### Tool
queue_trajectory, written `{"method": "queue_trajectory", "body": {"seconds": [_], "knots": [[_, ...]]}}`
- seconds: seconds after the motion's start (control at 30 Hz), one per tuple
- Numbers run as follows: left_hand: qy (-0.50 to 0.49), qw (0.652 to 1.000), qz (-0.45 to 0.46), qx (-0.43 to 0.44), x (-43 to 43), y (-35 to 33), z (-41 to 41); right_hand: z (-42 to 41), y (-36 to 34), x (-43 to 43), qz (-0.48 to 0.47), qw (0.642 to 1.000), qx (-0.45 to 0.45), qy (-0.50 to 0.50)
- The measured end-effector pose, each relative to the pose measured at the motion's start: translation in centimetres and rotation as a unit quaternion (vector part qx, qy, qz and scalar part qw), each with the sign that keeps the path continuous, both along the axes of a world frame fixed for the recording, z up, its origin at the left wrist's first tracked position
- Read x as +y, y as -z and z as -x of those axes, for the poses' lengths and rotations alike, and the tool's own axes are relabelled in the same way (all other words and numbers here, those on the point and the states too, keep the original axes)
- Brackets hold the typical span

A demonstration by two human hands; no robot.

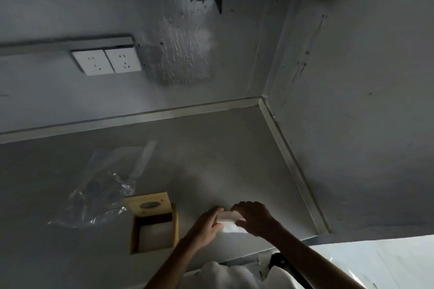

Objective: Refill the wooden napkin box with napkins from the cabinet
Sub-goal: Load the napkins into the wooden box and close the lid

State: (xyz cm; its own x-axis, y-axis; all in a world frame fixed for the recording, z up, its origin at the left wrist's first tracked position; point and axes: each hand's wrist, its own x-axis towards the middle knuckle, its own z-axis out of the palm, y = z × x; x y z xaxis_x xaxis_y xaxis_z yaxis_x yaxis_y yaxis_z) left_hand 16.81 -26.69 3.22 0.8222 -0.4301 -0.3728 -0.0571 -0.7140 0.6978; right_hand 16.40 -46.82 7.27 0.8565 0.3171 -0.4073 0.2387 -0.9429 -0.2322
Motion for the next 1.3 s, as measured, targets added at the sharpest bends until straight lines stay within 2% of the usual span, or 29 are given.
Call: {"method": "queue_trajectory", "body": {"seconds": [0.1, 0.2, 0.33, 0.4, 0.47, 0.57, 0.6, 0.67, 0.77, 0.93, 1.1, 1.3], "knots": [[-0.014, 0.999, 0.039, 0.018, 0.2, -1.9, 0.3, -0.4, -2.7, -0.1, 0.002, 0.999, 0.042, 0.007], [-0.046, 0.993, 0.1, 0.05, 1.9, -4.4, 1.1, -0.7, -5.1, 1.4, -0.016, 0.993, 0.12, -0.001], [-0.107, 0.978, 0.159, 0.084, 7.0, -7.2, 2.6, -1.1, -8.3, 5.9, -0.071, 0.984, 0.159, -0.035], [-0.174, 0.956, 0.211, 0.107, 10.4, -8.0, 3.3, -1.8, -9.3, 8.2, -0.126, 0.971, 0.2, -0.04], [-0.27, 0.935, 0.22, 0.06, 13.7, -7.9, 3.8, -2.8, -10.2, 10.0, -0.178, 0.959, 0.22, -0.021], [-0.4, 0.902, 0.157, -0.041, 19.0, -5.8, 4.3, -4.1, -11.0, 13.5, -0.197, 0.956, 0.218, -0.02], [-0.399, 0.907, 0.127, -0.041, 20.6, -5.2, 4.5, -4.4, -10.8, 15.5, -0.183, 0.959, 0.214, -0.038], [-0.374, 0.921, 0.095, 0.043, 22.3, -3.7, 5.0, -4.3, -10.2, 19.6, -0.121, 0.972, 0.183, -0.086], [-0.297, 0.932, 0.153, 0.14, 23.0, -2.1, 5.6, -3.9, -8.0, 24.4, -0.056, 0.98, 0.158, -0.111], [-0.282, 0.932, 0.178, 0.14, 23.1, -1.5, 5.8, -4.9, -5.8, 26.1, -0.007, 0.976, 0.199, -0.087], [-0.26, 0.944, 0.165, 0.122, 23.6, -1.1, 5.9, -5.9, -5.7, 27.2, 0.041, 0.967, 0.231, -0.1], [-0.26, 0.941, 0.172, 0.131, 23.7, -1.1, 5.8, -6.3, -5.4, 27.8, 0.088, 0.958, 0.245, -0.124]]}}
